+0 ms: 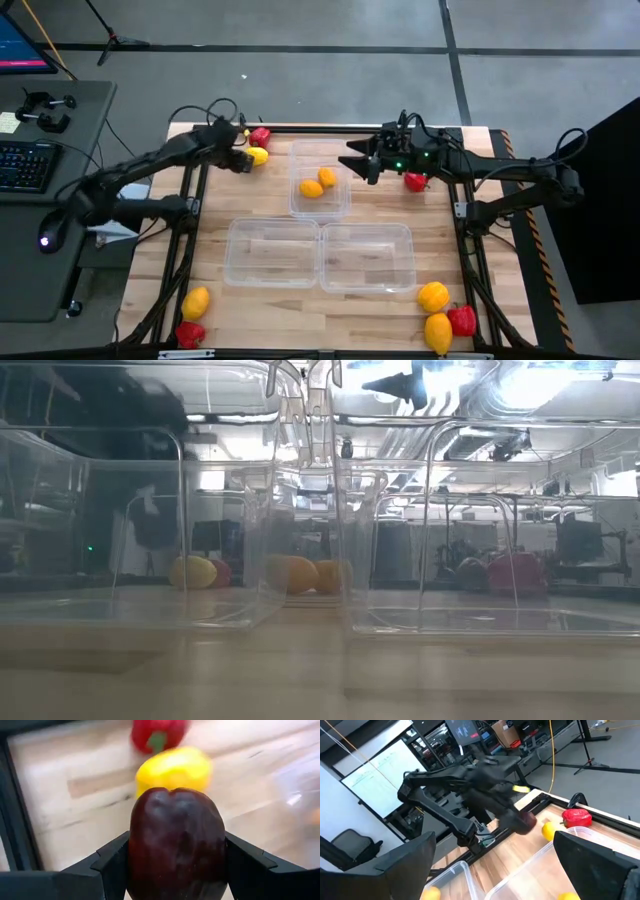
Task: Sort produce into baskets
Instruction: Put the red apple into the bottom left transparent bin
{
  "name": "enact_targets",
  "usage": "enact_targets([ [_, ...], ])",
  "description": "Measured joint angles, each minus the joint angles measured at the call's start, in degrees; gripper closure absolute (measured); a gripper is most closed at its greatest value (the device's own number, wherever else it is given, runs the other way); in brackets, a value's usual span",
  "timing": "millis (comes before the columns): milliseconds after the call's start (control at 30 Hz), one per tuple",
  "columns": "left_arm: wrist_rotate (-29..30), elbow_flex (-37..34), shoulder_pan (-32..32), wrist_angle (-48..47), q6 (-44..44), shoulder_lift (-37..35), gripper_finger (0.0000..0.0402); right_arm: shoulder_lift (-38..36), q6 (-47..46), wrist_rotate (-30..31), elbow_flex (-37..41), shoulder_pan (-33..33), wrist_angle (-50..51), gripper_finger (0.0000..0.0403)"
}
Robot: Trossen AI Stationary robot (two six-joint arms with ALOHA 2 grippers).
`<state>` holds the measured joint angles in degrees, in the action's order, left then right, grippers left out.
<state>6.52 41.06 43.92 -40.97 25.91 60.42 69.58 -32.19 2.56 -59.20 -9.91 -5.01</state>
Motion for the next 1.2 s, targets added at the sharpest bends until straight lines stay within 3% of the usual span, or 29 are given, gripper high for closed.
enact_targets([
  [267, -1.35, 0.02, -16.81, 3.79, 18.25, -24.72, 0.0158, -0.02, 1.38, -1.56, 0.0, -0.13, 0.06, 0.0011],
  [433, 2.21, 0.13, -31.7, 13.71, 31.3, -30.39, 0.0158, -0.02, 1.63, -3.39, 0.0, -0.11, 0.08, 0.0011],
  [600, 9.46, 1.1, -46.1, 21.74, 30.81, -24.26, 0.0158, -0.02, 1.82, -5.63, 0.0, -0.29, 0.08, 0.0011],
  [867, 8.2, 13.46, -63.09, 13.96, 14.31, -6.51, 0.0158, -0.02, 2.64, -6.18, 0.0, -0.31, 0.1, 0.0011],
  [1000, 8.46, 19.06, -67.73, 4.17, 11.97, -0.76, 0.0158, -0.04, 2.33, -6.22, 0.01, -0.31, 0.85, 0.0011],
  [1200, 8.9, 19.96, -69.84, -1.24, 18.76, 1.79, 0.0158, -0.04, 2.25, -6.25, 0.0, -0.31, 1.61, 0.0011],
])
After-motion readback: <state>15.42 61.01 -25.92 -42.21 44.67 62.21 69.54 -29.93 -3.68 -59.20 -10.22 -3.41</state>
